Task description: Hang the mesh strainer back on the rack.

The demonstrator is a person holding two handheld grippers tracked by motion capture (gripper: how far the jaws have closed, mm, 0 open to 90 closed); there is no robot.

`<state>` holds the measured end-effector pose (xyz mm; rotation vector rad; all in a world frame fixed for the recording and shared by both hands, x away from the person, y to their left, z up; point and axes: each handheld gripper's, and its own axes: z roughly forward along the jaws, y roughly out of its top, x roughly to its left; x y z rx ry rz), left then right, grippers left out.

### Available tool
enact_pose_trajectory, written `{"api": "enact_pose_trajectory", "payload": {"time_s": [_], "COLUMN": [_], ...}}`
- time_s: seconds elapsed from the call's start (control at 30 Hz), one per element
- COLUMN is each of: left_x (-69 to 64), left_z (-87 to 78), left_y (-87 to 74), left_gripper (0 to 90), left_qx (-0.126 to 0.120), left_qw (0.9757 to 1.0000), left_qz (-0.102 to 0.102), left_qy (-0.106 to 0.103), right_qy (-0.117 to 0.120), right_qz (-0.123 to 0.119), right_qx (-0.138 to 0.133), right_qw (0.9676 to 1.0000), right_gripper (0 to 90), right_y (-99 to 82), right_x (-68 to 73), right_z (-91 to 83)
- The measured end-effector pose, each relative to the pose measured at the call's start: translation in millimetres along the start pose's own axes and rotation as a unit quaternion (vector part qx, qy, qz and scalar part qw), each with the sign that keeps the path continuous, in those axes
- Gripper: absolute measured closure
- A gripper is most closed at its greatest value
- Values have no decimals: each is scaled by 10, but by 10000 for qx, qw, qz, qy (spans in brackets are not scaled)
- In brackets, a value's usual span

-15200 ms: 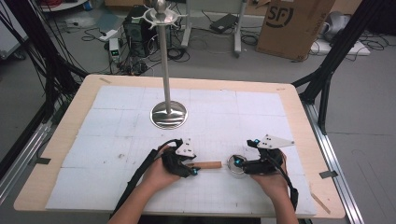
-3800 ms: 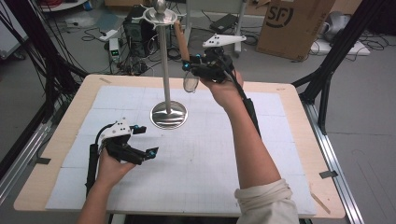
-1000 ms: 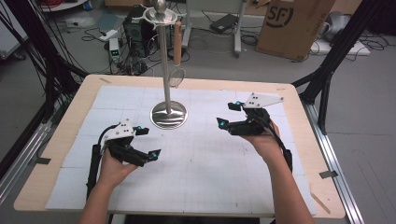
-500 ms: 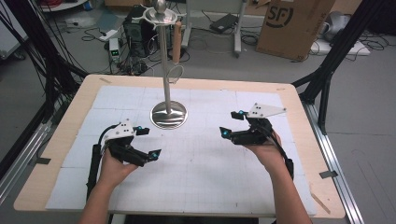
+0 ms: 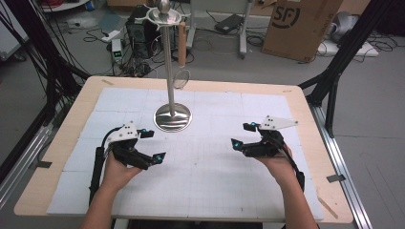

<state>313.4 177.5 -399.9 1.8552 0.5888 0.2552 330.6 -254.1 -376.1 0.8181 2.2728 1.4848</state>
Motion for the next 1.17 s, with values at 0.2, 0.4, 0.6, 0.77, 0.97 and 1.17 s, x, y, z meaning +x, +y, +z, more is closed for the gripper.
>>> {"api": "enact_pose_trajectory", "payload": {"time_s": [0.2,0.4,0.6,0.77,0.97,1.17], "left_x": [-8,-24,-26,-24,-13,-12], "left_z": [-18,-35,-24,-14,-14,-13], "left_y": [5,14,12,6,-1,1], "left_gripper": [50,50,51,50,51,51], "left_qx": [-23,-40,-26,-5,31,18], "left_qw": [10000,10000,10000,10000,10000,10000], "left_qz": [4,16,22,15,2,9], "left_qy": [-3,6,-3,5,20,22], "right_qy": [-38,12,-12,15,36,52], "right_qz": [107,198,206,232,219,222], "right_qx": [91,192,235,242,245,269], "right_qw": [9999,9996,9995,9994,9995,9994], "right_gripper": [190,188,178,176,171,170], "right_y": [-134,-239,-266,-268,-273,-274], "right_x": [0,37,33,31,21,30], "right_z": [-9,7,10,8,30,36]}}
